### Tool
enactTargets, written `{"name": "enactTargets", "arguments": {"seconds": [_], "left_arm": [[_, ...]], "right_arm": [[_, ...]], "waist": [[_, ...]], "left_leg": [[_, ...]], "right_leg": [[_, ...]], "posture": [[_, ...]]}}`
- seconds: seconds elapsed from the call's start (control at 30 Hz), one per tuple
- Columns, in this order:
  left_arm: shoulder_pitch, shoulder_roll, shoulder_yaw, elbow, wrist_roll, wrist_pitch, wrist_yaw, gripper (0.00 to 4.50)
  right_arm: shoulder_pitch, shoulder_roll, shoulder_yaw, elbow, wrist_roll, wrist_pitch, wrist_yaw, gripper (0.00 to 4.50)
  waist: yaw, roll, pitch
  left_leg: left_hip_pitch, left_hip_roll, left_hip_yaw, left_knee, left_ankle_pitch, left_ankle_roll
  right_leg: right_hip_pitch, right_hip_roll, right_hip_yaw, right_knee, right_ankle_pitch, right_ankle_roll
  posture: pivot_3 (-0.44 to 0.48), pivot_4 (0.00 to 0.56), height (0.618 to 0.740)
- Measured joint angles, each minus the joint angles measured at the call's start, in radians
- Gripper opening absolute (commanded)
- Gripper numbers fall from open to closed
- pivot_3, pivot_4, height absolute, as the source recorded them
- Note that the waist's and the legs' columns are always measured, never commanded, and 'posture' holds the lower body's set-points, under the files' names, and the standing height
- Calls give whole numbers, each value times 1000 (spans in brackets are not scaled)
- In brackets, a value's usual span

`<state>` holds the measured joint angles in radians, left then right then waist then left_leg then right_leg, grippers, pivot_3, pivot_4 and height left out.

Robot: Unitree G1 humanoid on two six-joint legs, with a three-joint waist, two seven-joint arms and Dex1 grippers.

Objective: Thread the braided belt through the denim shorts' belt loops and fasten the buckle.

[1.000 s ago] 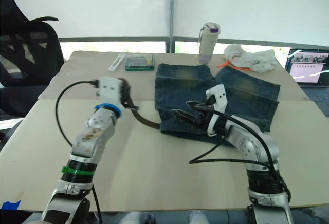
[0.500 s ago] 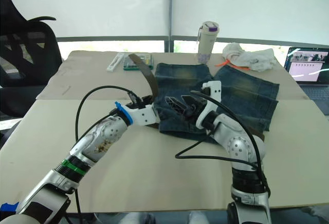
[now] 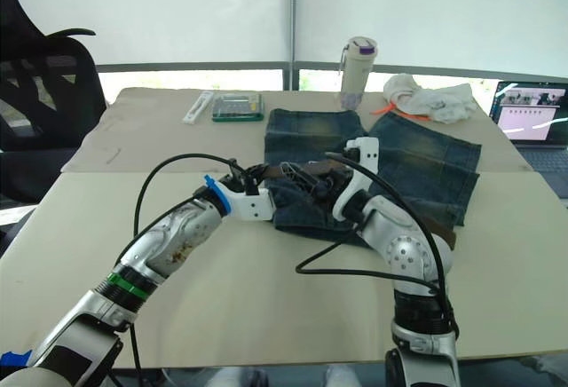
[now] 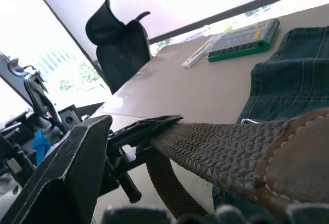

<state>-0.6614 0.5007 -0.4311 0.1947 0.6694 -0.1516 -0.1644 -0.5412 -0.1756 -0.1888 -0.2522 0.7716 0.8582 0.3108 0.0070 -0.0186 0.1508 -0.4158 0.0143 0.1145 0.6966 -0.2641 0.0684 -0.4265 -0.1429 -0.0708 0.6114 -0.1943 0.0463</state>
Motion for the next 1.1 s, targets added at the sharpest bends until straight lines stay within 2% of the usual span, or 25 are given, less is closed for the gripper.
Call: {"name": "enactTargets", "arguments": {"seconds": [0.03, 0.33, 0.4, 0.43, 0.53, 0.6, 0.63, 0.73, 0.87, 0.97, 1.1], "left_arm": [[0, -1, 1, 0, 0, -2, 0, 0], [7, -1, 21, 10, 1, -3, 9, 0], [8, -1, 24, 18, 2, 0, 11, 0], [9, -1, 26, 18, 1, 2, 13, 0], [14, -1, 40, 17, -3, 7, 15, 0], [32, -10, 62, 15, -41, 5, -3, 792], [48, -33, 91, 16, -99, 10, -30, 1043], [95, -95, 160, 10, -324, 16, -153, 2062], [127, -125, 218, -50, -573, 9, -324, 3375], [138, -123, 297, -158, -794, 129, -446, 4433], [172, -84, 340, -309, -1011, 314, -579, 4471]], "right_arm": [[-2, 8, -11, 0, 10, 0, -10, 3930], [-12, 28, -75, 1, 79, -2, -57, 823], [-12, 27, -81, 1, 83, -2, -61, 179], [-12, 26, -83, 1, 86, -2, -64, 29], [-3, 11, -71, 1, 75, -2, -63, 29], [4, 15, -62, 3, 75, -6, -66, 0], [4, 21, -64, 4, 75, -18, -71, 0], [2, 36, -71, 11, 74, -53, -84, 0], [-9, 50, -79, 40, 70, -91, -113, 0], [-24, 67, -82, 65, 63, -126, -130, 0], [-26, 73, -83, 79, 57, -154, -144, 0]], "waist": [[0, 0, 0], [-1, 0, 0], [-2, 0, 0], [-2, 0, 0], [-3, 0, 0], [-6, 0, 0], [-8, 0, 0], [-9, 0, 0], [-12, 0, 0], [-20, 0, 0], [-22, 1, 0]], "left_leg": [[0, 0, 0, 0, 0, 0], [0, 0, 0, 0, 0, 0], [0, 0, 0, 0, 0, 0], [0, 0, 0, 0, 0, 0], [0, 0, 0, 0, 0, 0], [0, 0, 0, 0, 0, 0], [0, 0, 0, 0, 0, 0], [0, 1, 0, 0, 0, 0], [0, 1, 0, 0, 0, 0], [0, 1, 0, 0, 0, 0], [1, 0, 0, 0, 0, -1]], "right_leg": [[0, 0, 0, 0, 0, 0], [0, 0, 0, 0, 0, 0], [0, 0, 0, 0, 0, 0], [0, 0, 0, 0, 0, 0], [0, 0, 0, 0, 0, 0], [0, 0, 0, 0, 0, 0], [0, 0, 0, 1, 0, 0], [0, 0, 0, 1, 0, 0], [0, 0, 0, 1, 0, 0], [0, 0, 0, 1, 0, 0], [1, 0, 0, 1, 0, 1]], "posture": [[0, 150, 737], [0, 150, 737], [0, 150, 737], [0, 150, 737], [0, 150, 737], [0, 150, 737], [0, 150, 737], [0, 150, 737], [0, 150, 737], [0, 150, 737], [0, 150, 737]]}}
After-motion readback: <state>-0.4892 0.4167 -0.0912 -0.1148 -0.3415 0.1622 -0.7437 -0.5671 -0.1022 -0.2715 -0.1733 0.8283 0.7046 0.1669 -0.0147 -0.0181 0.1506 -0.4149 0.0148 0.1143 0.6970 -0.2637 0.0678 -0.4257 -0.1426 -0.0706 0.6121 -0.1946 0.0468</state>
